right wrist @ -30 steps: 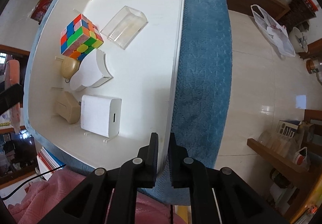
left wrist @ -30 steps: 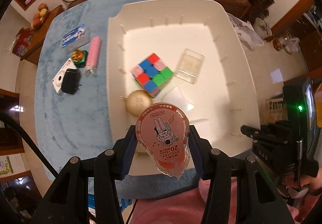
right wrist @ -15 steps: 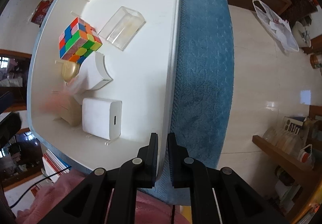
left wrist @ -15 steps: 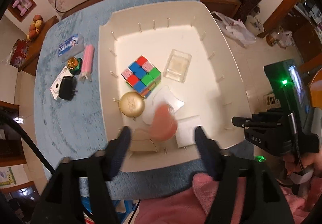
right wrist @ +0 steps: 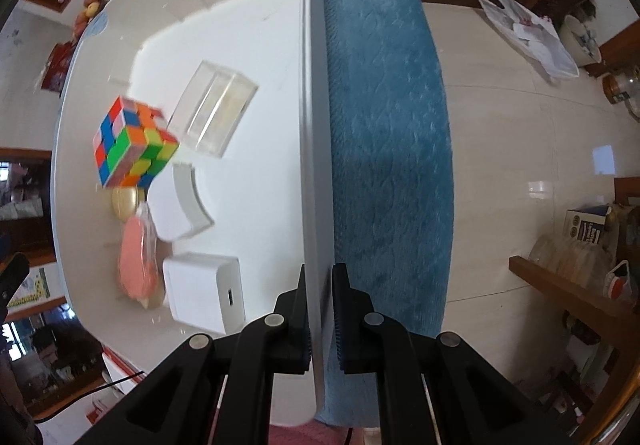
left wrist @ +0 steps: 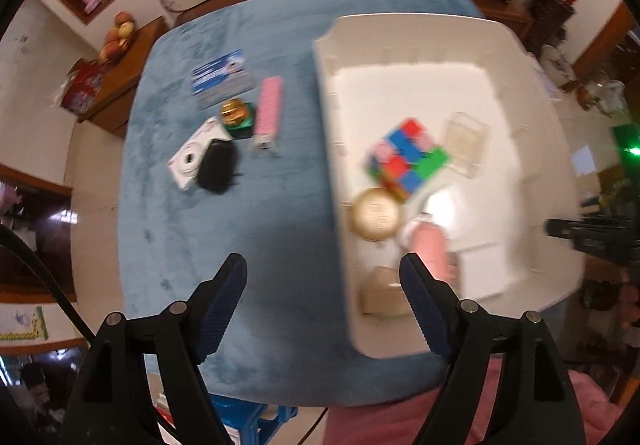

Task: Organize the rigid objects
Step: 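Move the left tool back to the black charger plug, then close the left gripper on the black charger plug, then carry the black plug into the tray and release it, then move the left tool back to the white toy with round lens, then close the left gripper on the white toy with round lens, then lift the white toy off the towel, then carry the white toy over the tray and open the left gripper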

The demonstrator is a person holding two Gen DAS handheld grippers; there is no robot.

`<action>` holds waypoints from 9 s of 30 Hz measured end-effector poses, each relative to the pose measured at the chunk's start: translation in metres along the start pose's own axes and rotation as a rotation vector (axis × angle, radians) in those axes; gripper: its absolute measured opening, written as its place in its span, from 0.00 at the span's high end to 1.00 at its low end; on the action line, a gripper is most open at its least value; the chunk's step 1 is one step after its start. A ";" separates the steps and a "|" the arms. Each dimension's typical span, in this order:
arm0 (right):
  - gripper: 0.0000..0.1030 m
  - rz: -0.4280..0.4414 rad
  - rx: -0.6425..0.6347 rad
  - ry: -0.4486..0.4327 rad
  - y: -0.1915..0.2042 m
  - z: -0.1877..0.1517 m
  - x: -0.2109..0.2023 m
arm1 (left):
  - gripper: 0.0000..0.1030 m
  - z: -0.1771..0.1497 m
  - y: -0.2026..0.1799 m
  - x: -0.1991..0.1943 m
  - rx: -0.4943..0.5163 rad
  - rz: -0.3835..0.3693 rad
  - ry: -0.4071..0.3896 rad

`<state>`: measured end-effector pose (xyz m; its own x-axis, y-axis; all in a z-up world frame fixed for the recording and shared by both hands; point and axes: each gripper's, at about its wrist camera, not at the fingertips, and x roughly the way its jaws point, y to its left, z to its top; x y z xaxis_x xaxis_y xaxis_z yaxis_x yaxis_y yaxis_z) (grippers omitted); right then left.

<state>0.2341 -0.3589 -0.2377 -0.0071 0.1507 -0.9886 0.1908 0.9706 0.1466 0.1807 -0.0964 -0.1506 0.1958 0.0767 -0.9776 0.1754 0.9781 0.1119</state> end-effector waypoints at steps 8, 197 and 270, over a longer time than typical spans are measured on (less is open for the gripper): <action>0.92 0.004 0.106 -0.013 -0.006 0.017 0.002 | 0.21 0.028 0.053 0.041 -0.055 0.076 0.047; 0.91 -0.135 0.084 0.064 0.010 0.024 0.005 | 0.23 0.106 0.152 0.149 0.203 -0.072 0.199; 0.90 -0.081 0.026 0.025 0.015 -0.002 -0.003 | 0.25 -0.035 0.107 0.173 -0.305 -0.078 0.379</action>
<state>0.2354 -0.3442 -0.2325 -0.0484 0.0765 -0.9959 0.2137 0.9748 0.0645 0.1991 0.0280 -0.3137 -0.1812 0.0108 -0.9834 -0.1260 0.9914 0.0341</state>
